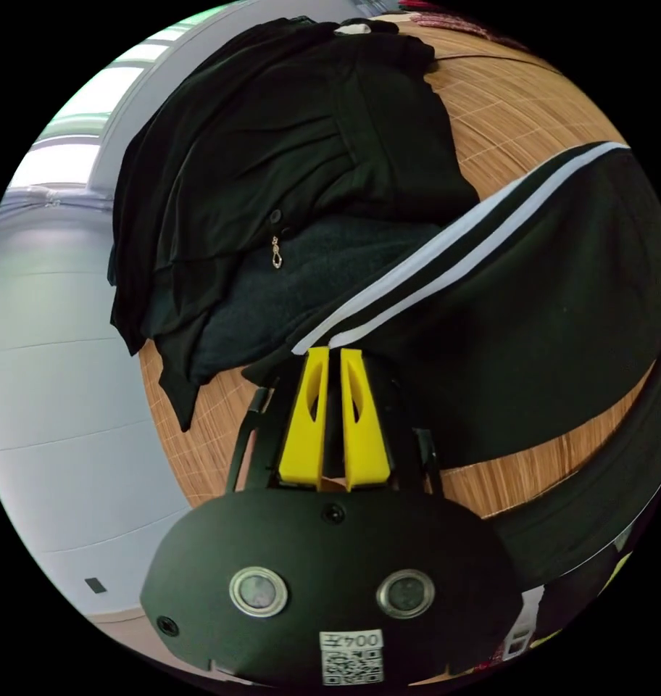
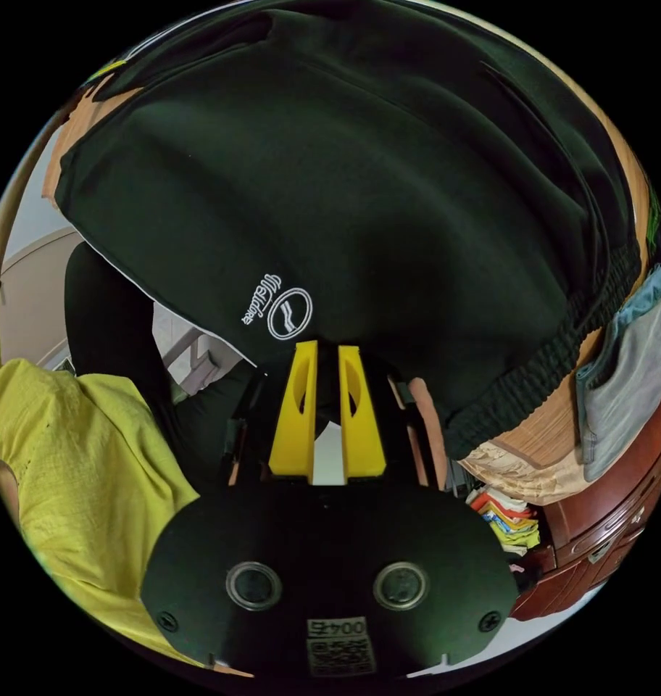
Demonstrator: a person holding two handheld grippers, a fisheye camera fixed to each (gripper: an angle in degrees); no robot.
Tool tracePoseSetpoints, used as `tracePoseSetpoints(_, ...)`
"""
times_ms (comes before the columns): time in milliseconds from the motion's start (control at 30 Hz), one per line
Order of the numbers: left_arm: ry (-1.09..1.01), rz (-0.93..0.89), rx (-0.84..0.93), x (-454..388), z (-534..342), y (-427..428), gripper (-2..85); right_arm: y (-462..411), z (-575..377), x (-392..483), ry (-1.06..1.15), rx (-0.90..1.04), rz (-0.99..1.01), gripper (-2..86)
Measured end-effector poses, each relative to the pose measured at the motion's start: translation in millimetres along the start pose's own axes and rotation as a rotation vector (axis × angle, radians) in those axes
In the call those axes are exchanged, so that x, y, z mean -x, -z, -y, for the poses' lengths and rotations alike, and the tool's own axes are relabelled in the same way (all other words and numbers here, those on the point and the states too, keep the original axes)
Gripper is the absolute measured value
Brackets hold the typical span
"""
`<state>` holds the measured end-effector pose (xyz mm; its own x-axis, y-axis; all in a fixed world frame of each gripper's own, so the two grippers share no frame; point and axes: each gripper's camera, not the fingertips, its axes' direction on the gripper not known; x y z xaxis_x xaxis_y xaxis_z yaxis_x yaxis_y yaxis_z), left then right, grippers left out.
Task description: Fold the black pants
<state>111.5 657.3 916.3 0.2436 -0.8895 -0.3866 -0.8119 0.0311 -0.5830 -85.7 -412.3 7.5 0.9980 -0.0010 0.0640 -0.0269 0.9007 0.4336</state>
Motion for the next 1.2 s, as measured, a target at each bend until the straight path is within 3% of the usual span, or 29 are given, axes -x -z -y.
tracePoseSetpoints(233,0.303,-0.041,-0.246,50.4,-12.4,65.9,2.4,-5.3,-9.8,7.6,-0.019,-0.057,0.009,5.6)
tracePoseSetpoints(333,0.247,-0.027,-0.134,40.8,2.2,51.8,2.3,-8.4,-13.5,14.3,-0.021,-0.073,-0.002,5.8)
tracePoseSetpoints(600,0.18,0.125,-0.045,1.8,23.6,29.3,2.4,-18.7,-34.3,35.6,-0.028,-0.17,-0.036,6.3)
tracePoseSetpoints(733,0.159,0.162,-0.02,-1.3,30.0,25.4,3.4,-8.2,-49.2,38.4,0.023,-0.198,0.148,11.9)
tracePoseSetpoints(767,0.164,0.155,-0.021,-0.5,30.1,25.0,3.6,-1.9,-52.4,37.3,0.024,-0.231,0.156,12.1)
tracePoseSetpoints(833,0.182,0.127,-0.016,2.2,30.6,21.8,5.2,32.4,-70.6,26.6,0.008,-0.486,0.155,12.5)
tracePoseSetpoints(967,0.169,0.137,0.027,0.3,34.8,14.1,7.6,73.5,-72.6,0.9,-0.029,-0.78,-0.021,13.5)
tracePoseSetpoints(1033,0.142,0.172,0.047,-4.9,37.5,11.8,8.4,90.4,-45.8,-16.2,-0.057,-0.765,-0.18,13.2)
tracePoseSetpoints(1200,0.043,0.263,0.075,-19.4,41.2,7.4,8.9,112.9,23.8,-46.4,-0.077,-0.635,-0.282,15.4)
